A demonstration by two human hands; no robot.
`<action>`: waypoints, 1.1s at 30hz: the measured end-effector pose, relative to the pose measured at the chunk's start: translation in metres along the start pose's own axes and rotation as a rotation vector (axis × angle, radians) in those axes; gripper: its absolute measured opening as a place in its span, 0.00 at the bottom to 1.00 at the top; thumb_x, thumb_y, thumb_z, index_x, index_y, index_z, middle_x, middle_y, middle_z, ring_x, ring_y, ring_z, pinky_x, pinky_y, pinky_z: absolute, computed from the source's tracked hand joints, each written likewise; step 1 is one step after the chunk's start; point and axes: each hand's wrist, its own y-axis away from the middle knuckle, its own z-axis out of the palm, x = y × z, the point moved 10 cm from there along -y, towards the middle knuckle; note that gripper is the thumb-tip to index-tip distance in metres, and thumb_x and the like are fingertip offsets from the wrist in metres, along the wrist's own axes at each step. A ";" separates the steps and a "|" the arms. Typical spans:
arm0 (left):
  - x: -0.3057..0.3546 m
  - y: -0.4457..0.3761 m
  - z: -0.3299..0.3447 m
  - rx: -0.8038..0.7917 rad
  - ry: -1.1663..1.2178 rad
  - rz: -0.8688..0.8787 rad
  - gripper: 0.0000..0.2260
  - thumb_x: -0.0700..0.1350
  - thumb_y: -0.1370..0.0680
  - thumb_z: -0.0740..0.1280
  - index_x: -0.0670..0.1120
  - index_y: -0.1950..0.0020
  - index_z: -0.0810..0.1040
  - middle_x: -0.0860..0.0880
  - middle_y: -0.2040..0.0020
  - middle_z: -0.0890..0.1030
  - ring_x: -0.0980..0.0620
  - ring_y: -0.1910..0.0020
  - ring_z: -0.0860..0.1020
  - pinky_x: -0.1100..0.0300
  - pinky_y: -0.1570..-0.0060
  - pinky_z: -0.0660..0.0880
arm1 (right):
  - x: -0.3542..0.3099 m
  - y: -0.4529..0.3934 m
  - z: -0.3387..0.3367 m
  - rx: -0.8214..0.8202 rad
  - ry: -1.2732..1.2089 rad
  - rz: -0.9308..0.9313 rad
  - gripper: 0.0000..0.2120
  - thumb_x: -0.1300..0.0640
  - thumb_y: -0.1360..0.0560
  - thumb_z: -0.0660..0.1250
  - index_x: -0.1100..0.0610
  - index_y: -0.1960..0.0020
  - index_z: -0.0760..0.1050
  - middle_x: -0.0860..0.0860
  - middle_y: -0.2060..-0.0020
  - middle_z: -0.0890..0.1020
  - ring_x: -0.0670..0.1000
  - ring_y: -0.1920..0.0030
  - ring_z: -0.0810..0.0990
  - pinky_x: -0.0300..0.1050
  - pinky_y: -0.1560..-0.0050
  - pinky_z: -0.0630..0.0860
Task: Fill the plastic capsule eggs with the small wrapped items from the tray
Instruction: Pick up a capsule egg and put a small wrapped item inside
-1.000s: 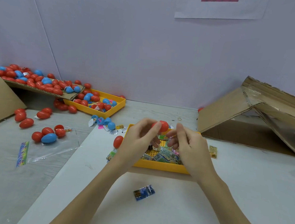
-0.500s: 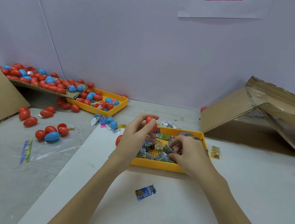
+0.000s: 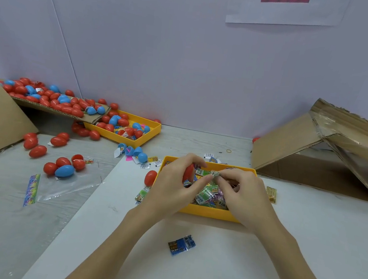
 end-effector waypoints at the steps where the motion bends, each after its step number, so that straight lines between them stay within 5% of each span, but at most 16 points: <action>1: 0.002 0.000 0.001 -0.005 0.018 0.014 0.10 0.54 0.21 0.71 0.54 0.42 0.78 0.61 0.55 0.78 0.53 0.55 0.78 0.66 0.58 0.75 | 0.000 0.000 0.002 -0.028 -0.013 0.004 0.14 0.58 0.18 0.66 0.49 0.61 0.80 0.48 0.66 0.79 0.45 0.64 0.74 0.38 0.63 0.67; 4: 0.002 -0.001 0.003 -0.009 0.104 -0.002 0.05 0.51 0.20 0.71 0.56 0.45 0.79 0.55 0.58 0.80 0.51 0.58 0.80 0.60 0.59 0.77 | -0.002 0.001 0.010 -0.129 -0.085 0.033 0.17 0.59 0.17 0.63 0.48 0.63 0.77 0.56 0.65 0.77 0.49 0.66 0.73 0.50 0.63 0.69; 6: 0.000 -0.001 0.001 -0.003 0.156 -0.037 0.04 0.47 0.20 0.71 0.56 0.46 0.80 0.57 0.55 0.82 0.58 0.54 0.81 0.67 0.58 0.77 | -0.001 0.002 0.012 -0.167 -0.107 0.053 0.15 0.57 0.16 0.62 0.53 0.60 0.78 0.60 0.63 0.77 0.50 0.67 0.72 0.55 0.63 0.70; 10: 0.000 -0.002 0.008 -0.151 0.297 -0.090 0.12 0.44 0.18 0.68 0.57 0.36 0.80 0.56 0.54 0.82 0.59 0.51 0.81 0.69 0.52 0.77 | -0.002 0.004 0.016 -0.229 -0.301 0.132 0.17 0.55 0.14 0.58 0.59 0.53 0.83 0.69 0.56 0.79 0.56 0.61 0.72 0.52 0.58 0.68; 15: 0.002 0.000 0.010 -0.202 0.341 -0.107 0.07 0.49 0.20 0.72 0.55 0.43 0.81 0.51 0.59 0.82 0.53 0.57 0.82 0.65 0.55 0.79 | 0.003 0.010 0.024 -0.329 -0.537 0.270 0.17 0.59 0.14 0.57 0.62 0.50 0.82 0.62 0.56 0.82 0.58 0.55 0.70 0.45 0.60 0.67; 19: -0.002 -0.001 0.003 -0.150 0.404 -0.135 0.04 0.50 0.22 0.74 0.53 0.49 0.82 0.47 0.59 0.81 0.54 0.59 0.80 0.62 0.57 0.79 | 0.004 0.007 0.033 -0.346 -0.587 0.341 0.19 0.59 0.14 0.56 0.62 0.56 0.80 0.52 0.64 0.85 0.54 0.60 0.78 0.44 0.61 0.71; 25: -0.016 -0.001 -0.003 -0.062 0.455 -0.230 0.05 0.46 0.24 0.76 0.52 0.54 0.81 0.54 0.62 0.79 0.59 0.60 0.80 0.64 0.60 0.79 | 0.011 -0.001 0.012 -0.127 -0.691 0.284 0.26 0.38 0.22 0.57 0.57 0.46 0.83 0.53 0.55 0.86 0.48 0.60 0.84 0.41 0.65 0.78; 29: -0.021 -0.001 -0.001 -0.062 0.437 -0.256 0.05 0.45 0.24 0.76 0.52 0.54 0.81 0.54 0.62 0.79 0.59 0.60 0.80 0.64 0.60 0.80 | 0.001 0.000 0.003 -0.082 -0.533 0.099 0.07 0.52 0.23 0.73 0.52 0.48 0.85 0.47 0.59 0.87 0.45 0.60 0.85 0.35 0.60 0.79; 33: -0.030 0.000 0.005 -0.098 0.435 -0.347 0.08 0.46 0.23 0.74 0.52 0.47 0.78 0.53 0.60 0.79 0.60 0.63 0.79 0.65 0.63 0.78 | 0.005 0.001 0.000 -0.030 -0.501 0.119 0.04 0.62 0.22 0.72 0.55 0.51 0.85 0.51 0.61 0.87 0.46 0.60 0.85 0.37 0.60 0.80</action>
